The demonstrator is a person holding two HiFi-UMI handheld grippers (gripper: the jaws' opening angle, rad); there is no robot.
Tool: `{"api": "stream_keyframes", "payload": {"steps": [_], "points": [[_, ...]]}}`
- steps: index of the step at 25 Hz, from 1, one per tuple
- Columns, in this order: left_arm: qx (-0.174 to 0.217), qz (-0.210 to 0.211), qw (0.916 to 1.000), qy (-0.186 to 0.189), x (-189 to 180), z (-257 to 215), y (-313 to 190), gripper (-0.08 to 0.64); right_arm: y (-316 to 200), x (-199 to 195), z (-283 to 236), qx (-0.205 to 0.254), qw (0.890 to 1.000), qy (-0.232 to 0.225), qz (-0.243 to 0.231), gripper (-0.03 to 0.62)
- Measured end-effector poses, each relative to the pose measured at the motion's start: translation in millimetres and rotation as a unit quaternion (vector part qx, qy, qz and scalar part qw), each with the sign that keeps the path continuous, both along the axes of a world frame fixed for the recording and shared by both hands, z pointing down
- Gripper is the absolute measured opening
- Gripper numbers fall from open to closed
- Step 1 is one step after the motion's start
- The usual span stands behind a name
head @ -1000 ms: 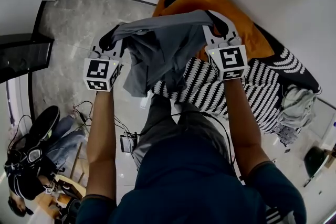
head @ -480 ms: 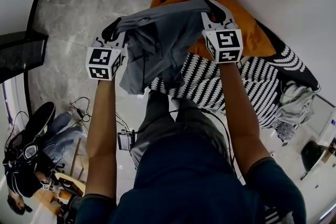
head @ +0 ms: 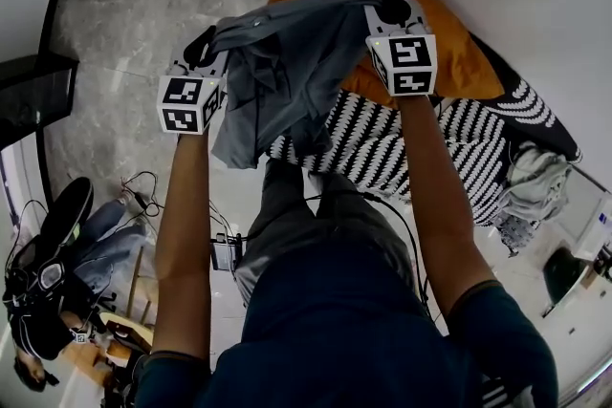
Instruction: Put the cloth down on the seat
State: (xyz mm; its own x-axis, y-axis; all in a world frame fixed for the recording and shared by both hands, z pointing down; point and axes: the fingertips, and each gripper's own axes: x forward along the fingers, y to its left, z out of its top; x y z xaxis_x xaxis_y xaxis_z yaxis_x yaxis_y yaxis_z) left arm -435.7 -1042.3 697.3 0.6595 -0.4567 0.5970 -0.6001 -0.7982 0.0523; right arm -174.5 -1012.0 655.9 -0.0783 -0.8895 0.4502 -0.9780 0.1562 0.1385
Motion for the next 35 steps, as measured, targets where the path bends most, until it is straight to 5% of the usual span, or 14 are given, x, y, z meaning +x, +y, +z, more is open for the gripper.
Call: {"api": "stream_keyframes", "payload": {"steps": [8,14,35], "points": [[-0.009,-0.010,0.9999,-0.011,-17,11,-4,0.132,8,-10,7,-0.033,0.988,0.128,-0.074,0.114],[-0.013,-0.016,0.9997,-0.014,-28,10,-2,0.135,27,-11,15,-0.094,0.968,0.202,-0.118,0.224],[-0.007,0.005,0.9999,-0.014,-35,-6,26,0.138,92,1,16,-0.178,0.943,0.220,-0.178,0.295]]}}
